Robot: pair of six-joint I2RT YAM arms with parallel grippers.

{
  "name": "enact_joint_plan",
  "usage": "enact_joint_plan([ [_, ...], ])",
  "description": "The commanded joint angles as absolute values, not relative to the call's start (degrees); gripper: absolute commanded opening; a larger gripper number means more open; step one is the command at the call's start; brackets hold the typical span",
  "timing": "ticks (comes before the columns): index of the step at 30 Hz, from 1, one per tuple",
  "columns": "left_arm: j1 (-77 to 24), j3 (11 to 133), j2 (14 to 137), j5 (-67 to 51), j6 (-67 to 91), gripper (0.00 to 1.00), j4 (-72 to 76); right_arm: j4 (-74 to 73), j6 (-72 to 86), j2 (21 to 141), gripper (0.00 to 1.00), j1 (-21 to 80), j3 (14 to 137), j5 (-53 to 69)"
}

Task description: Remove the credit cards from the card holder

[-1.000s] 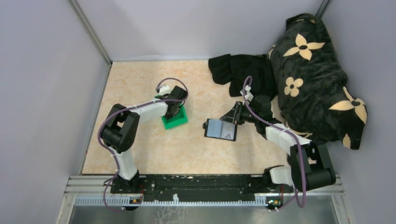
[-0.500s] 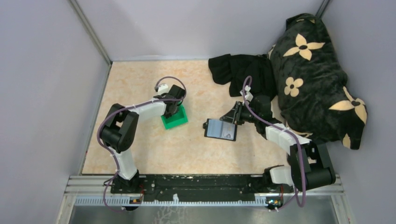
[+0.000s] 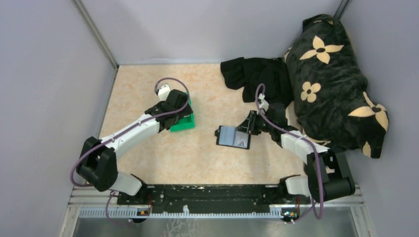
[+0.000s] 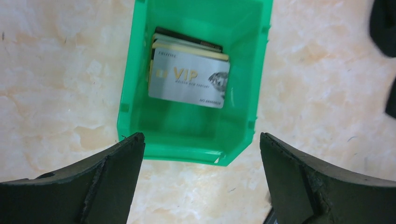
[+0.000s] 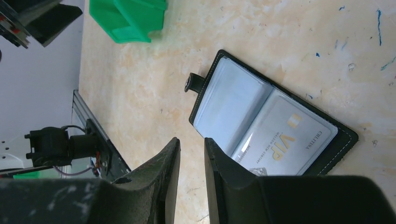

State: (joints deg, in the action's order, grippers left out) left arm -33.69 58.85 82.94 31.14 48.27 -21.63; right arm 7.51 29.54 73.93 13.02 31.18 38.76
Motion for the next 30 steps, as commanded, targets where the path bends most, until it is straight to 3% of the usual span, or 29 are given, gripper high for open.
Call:
enact_joint_plan([
  [1, -34.1, 57.6, 84.2, 30.4, 47.4, 0.99, -24.2, 8.0, 28.3, 72.5, 0.27, 13.3, 33.7, 37.8],
  [13, -34.9, 57.0, 85.6, 26.1, 43.5, 0.98, -18.8, 5.2, 27.6, 72.2, 0.27, 13.7, 35.0, 32.7],
  [18, -43.5, 57.0, 84.1, 26.4, 33.7, 0.97, -7.1, -3.9, 25.6, 70.2, 0.27, 15.0, 37.2, 15.7],
  [22, -47.5, 59.7, 88.7, 13.9, 29.7, 0.93, -1.1, -12.0, 26.2, 69.7, 0.35, 17.0, 39.1, 0.9],
  [26, -52.4, 64.3, 96.0, 9.9, 26.4, 0.87, -0.1, -13.7, 30.9, 69.0, 0.37, 17.9, 37.2, -1.2],
  [28, -54.2, 66.1, 98.7, 10.6, 26.6, 0.82, -0.7, -12.2, 33.0, 69.0, 0.28, 18.1, 34.8, 0.2],
  [30, -54.4, 66.4, 100.9, 8.2, 28.0, 0.70, -0.2, -10.4, 34.2, 68.7, 0.08, 18.7, 32.5, 0.6],
])
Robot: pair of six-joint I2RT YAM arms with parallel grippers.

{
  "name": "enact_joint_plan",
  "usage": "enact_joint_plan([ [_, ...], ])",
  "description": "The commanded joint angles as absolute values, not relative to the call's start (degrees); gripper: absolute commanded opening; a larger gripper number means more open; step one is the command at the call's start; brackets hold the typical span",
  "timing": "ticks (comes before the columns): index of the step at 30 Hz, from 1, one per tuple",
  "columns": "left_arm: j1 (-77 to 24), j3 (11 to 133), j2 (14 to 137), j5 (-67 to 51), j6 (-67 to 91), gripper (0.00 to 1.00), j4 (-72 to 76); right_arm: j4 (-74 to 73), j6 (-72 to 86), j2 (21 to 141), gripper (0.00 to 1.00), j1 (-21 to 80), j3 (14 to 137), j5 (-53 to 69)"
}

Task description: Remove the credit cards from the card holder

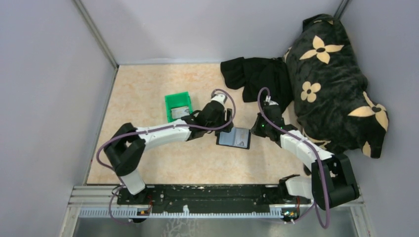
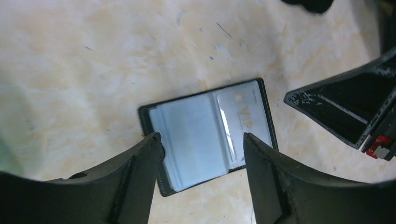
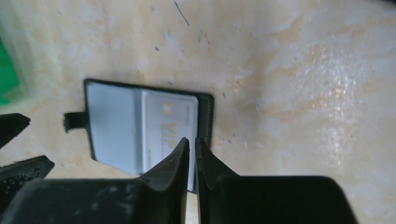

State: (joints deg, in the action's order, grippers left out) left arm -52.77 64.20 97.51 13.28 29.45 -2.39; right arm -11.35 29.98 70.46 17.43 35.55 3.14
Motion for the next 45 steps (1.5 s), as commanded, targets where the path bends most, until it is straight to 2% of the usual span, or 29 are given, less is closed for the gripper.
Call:
enact_joint_plan([
  [1, -54.4, 66.2, 101.6, 6.9, 28.6, 0.60, 0.2, -9.6, 34.6, 68.6, 0.03, 19.3, 31.6, 0.6],
  [2, -54.4, 65.8, 102.2, 5.6, 28.9, 0.51, 1.0, -9.1, 34.8, 68.5, 0.00, 20.0, 31.1, 0.5],
  [5, -54.3, 63.7, 103.4, 0.5, 29.4, 0.23, 5.6, -8.6, 34.8, 69.3, 0.00, 21.7, 31.0, 0.1],
  [8, -54.4, 63.4, 104.8, -3.8, 29.8, 0.00, 7.7, -8.0, 34.7, 70.0, 0.00, 22.3, 31.0, 0.2],
  [9, -54.3, 63.2, 105.1, -4.9, 29.8, 0.00, 8.5, -7.9, 34.6, 69.8, 0.00, 22.4, 31.0, 0.2],
  [14, -53.9, 62.7, 108.6, -2.5, 31.7, 0.00, 7.7, -5.4, 33.3, 67.6, 0.00, 22.9, 30.1, 1.4],
  [21, -49.2, 59.5, 115.9, -14.0, 36.0, 0.00, 11.9, -1.2, 32.1, 74.6, 0.00, 22.9, 28.8, 5.1],
  [28, -48.3, 60.5, 117.1, -14.2, 36.1, 0.00, 10.8, 2.0, 32.0, 78.2, 0.00, 22.9, 26.9, 5.4],
  [29, -48.1, 60.7, 117.1, -14.3, 36.1, 0.03, 10.5, 2.3, 31.9, 78.4, 0.00, 22.9, 26.8, 5.4],
  [35, -45.2, 55.2, 116.6, -22.2, 39.4, 0.57, 20.1, 4.0, 32.1, 79.9, 0.00, 22.9, 26.5, 7.1],
  [37, -44.5, 53.2, 116.5, -23.6, 40.9, 0.67, 23.4, 4.7, 32.3, 80.1, 0.00, 22.9, 26.1, 7.6],
  [41, -44.2, 52.2, 116.8, -23.8, 41.2, 0.69, 25.1, 5.3, 32.4, 80.4, 0.00, 22.9, 25.7, 7.6],
  [43, -44.2, 52.2, 116.9, -23.6, 41.5, 0.61, 25.1, 5.3, 32.4, 80.6, 0.00, 22.9, 25.6, 7.7],
  [45, -44.2, 52.4, 116.5, -22.5, 40.8, 0.60, 23.3, 5.2, 32.4, 80.5, 0.00, 22.9, 25.6, 7.6],
])
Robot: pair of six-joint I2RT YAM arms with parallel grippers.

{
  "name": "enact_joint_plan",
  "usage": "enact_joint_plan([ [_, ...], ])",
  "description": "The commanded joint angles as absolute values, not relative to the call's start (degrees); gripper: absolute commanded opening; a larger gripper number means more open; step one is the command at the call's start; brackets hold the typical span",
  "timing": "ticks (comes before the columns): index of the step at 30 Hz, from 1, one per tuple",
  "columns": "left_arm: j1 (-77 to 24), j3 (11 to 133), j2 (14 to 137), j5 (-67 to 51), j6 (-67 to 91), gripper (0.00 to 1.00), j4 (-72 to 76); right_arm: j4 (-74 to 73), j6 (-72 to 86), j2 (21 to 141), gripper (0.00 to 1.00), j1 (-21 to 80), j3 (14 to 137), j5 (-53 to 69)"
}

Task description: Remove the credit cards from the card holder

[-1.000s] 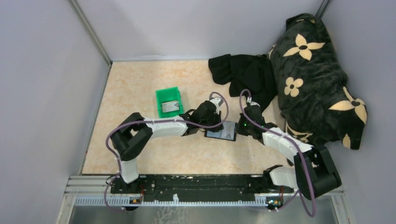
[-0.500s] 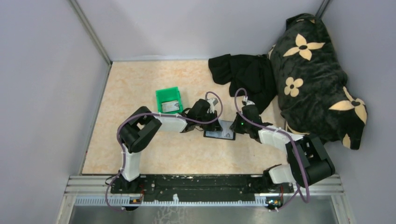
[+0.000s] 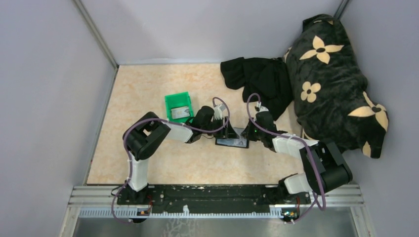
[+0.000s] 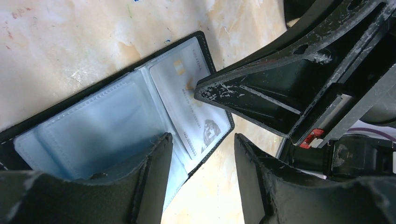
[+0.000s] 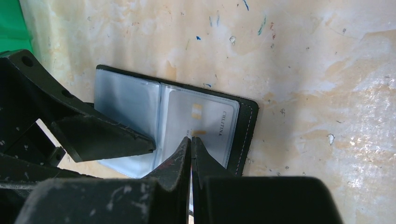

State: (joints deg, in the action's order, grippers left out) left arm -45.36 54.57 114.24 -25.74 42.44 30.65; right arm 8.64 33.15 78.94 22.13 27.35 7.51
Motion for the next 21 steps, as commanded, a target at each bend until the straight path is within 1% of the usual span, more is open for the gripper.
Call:
enact_joint_plan([
  [1, -44.2, 52.5, 116.3, -21.7, 40.5, 0.60, 22.7, 5.3, 32.4, 80.4, 0.00, 22.8, 25.5, 7.7],
  [3, -44.2, 52.7, 116.5, -20.8, 40.1, 0.59, 22.0, 5.7, 32.5, 80.5, 0.00, 22.9, 25.4, 8.1],
  [6, -44.4, 54.4, 118.1, -21.4, 40.1, 0.53, 21.1, 6.6, 32.6, 80.6, 0.00, 22.9, 25.4, 9.7],
  [9, -44.8, 55.6, 118.7, -20.9, 40.0, 0.48, 20.0, 4.7, 33.4, 78.0, 0.00, 22.9, 25.5, 7.3],
  [12, -44.8, 55.7, 117.9, -19.7, 39.4, 0.48, 19.3, 1.4, 33.7, 74.1, 0.00, 21.8, 26.3, 5.1],
  [14, -44.8, 55.6, 117.6, -19.5, 38.9, 0.48, 19.1, 1.2, 34.4, 72.3, 0.00, 19.7, 26.2, 8.0],
  [16, -44.8, 55.6, 117.8, -19.5, 38.8, 0.48, 19.0, 0.5, 34.4, 70.9, 0.00, 18.9, 26.4, 8.3],
  [21, -44.8, 55.2, 117.9, -19.7, 38.9, 0.47, 19.5, -1.0, 32.7, 71.7, 0.00, 18.7, 26.5, 7.7],
])
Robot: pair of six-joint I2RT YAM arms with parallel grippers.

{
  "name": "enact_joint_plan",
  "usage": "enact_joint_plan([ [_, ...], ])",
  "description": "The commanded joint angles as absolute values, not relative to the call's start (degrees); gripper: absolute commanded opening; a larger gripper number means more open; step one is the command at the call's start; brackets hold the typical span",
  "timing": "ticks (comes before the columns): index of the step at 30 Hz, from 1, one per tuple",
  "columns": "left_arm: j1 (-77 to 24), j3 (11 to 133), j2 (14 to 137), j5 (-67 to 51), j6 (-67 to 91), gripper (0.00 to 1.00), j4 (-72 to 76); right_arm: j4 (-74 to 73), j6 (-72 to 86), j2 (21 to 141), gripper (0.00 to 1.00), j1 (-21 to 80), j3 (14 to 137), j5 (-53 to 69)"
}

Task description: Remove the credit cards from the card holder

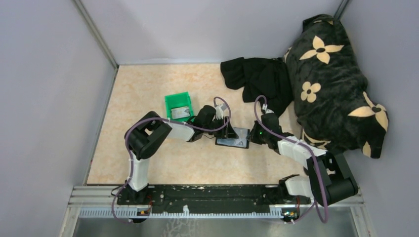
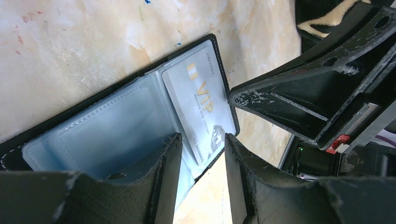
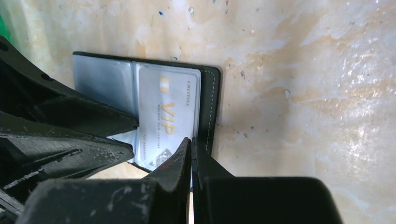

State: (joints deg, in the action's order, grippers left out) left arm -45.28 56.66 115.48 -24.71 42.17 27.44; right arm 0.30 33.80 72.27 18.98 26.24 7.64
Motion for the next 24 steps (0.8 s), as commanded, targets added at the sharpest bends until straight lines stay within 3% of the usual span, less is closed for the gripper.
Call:
enact_joint_plan([
  [1, -44.7, 55.2, 117.9, -19.8, 38.9, 0.47, 19.6, -0.7, 32.6, 72.0, 0.00, 18.7, 26.2, 8.1],
  [19, -44.8, 55.8, 119.1, -23.8, 40.0, 0.47, 22.4, 4.1, 33.6, 76.5, 0.00, 18.7, 23.2, 10.8],
  [22, -44.9, 56.3, 119.3, -24.3, 40.1, 0.40, 22.6, 4.5, 33.7, 76.6, 0.00, 18.7, 23.2, 11.1],
  [24, -44.9, 56.8, 119.7, -24.7, 40.1, 0.30, 22.6, 4.8, 33.8, 76.7, 0.00, 18.8, 23.0, 11.4],
])
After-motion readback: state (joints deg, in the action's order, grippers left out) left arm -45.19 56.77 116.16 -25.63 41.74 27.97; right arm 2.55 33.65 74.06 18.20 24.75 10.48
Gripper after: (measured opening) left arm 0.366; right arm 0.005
